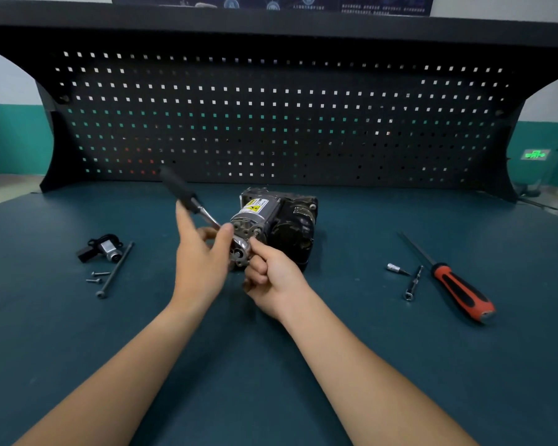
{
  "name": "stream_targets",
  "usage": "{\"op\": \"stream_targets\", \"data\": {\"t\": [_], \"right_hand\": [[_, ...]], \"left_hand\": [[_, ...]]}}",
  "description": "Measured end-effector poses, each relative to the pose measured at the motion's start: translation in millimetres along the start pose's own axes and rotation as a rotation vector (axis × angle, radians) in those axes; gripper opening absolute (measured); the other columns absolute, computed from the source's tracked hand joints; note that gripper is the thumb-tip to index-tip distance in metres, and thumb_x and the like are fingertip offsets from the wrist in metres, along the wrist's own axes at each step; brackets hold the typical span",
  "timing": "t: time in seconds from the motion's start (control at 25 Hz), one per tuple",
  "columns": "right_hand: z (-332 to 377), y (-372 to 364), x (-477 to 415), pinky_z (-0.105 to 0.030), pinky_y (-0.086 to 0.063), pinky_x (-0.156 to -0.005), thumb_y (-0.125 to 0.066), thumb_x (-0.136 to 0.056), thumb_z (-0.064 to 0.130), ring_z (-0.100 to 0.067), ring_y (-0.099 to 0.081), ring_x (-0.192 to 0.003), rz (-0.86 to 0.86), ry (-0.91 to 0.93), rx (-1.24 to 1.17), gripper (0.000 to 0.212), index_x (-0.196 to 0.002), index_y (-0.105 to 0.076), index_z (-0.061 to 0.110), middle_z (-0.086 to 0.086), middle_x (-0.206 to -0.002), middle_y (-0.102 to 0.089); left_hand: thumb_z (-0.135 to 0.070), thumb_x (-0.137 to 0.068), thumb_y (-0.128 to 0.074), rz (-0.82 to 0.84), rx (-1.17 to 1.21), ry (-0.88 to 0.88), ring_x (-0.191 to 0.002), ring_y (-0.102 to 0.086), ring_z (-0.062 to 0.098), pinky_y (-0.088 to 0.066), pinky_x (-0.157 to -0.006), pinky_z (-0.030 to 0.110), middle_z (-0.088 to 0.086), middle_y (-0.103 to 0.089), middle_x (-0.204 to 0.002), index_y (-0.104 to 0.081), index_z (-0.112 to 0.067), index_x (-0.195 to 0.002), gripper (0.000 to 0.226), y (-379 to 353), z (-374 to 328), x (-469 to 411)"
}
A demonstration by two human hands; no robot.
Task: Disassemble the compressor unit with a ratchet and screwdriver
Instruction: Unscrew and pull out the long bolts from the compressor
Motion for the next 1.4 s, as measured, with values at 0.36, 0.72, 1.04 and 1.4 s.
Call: {"op": "stream_targets", "data": {"t": [0.36,0.72,1.04,1.4], "right_hand": [[-0.5,1.1,1.4,-0.021,-0.019,-0.047,-0.042,-0.096,0.031,-0.004,-0.019,-0.025,-0.005,-0.063,-0.031,0.038,-0.058,-0.043,0.023,0.008,-0.031,-0.026],[-0.5,2.6,-3.6,-0.02,-0.021,-0.048,-0.044,-0.094,0.02,-0.004,-0.021,-0.024,-0.075,-0.02,0.039,0.049,-0.046,-0.045,0.02,0.008,-0.028,-0.027],[-0.6,1.5,1.4,-0.019,-0.019,-0.045,-0.042,-0.097,0.026,-0.004,-0.019,-0.025,-0.009,-0.047,-0.04,0.038,-0.06,-0.041,0.022,0.007,-0.031,-0.026],[0.5,3.1,-1.8,-0.02,-0.021,-0.05,-0.05,-0.094,0.022,-0.004,-0.022,-0.024,-0.068,-0.036,-0.03,0.038,-0.057,-0.044,0.021,0.008,-0.029,-0.029]], "left_hand": [[-0.019,-0.087,-0.065,-0.011,-0.309,-0.25,-0.067,-0.061,0.008,-0.05,-0.072,0.031,-0.016,-0.06,-0.076,-0.017,-0.027,-0.147,0.077,0.6,-8.8,2.0],[-0.02,-0.082,-0.061,0.064,-0.637,-0.721,-0.063,-0.065,0.021,-0.051,-0.06,0.03,-0.005,-0.067,-0.08,-0.028,-0.032,-0.139,0.067,-3.3,-16.0,10.0],[-0.014,-0.085,-0.065,-0.045,-0.175,-0.152,-0.066,-0.062,-0.004,-0.045,-0.061,0.008,-0.014,-0.063,-0.078,-0.039,-0.016,-0.133,0.055,4.9,-4.0,-3.7],[-0.008,-0.087,-0.061,0.06,-0.282,-0.41,-0.075,-0.061,0.01,-0.047,-0.072,0.024,-0.003,-0.06,-0.089,-0.038,-0.017,-0.136,0.055,-3.5,-12.8,4.2]]}}
Point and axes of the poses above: each hand's wrist, its own x-axis away from the middle knuckle, its own y-axis out of the back of the hand, z = x × y, the point moved 2 cm from there along -x, towards the middle knuckle
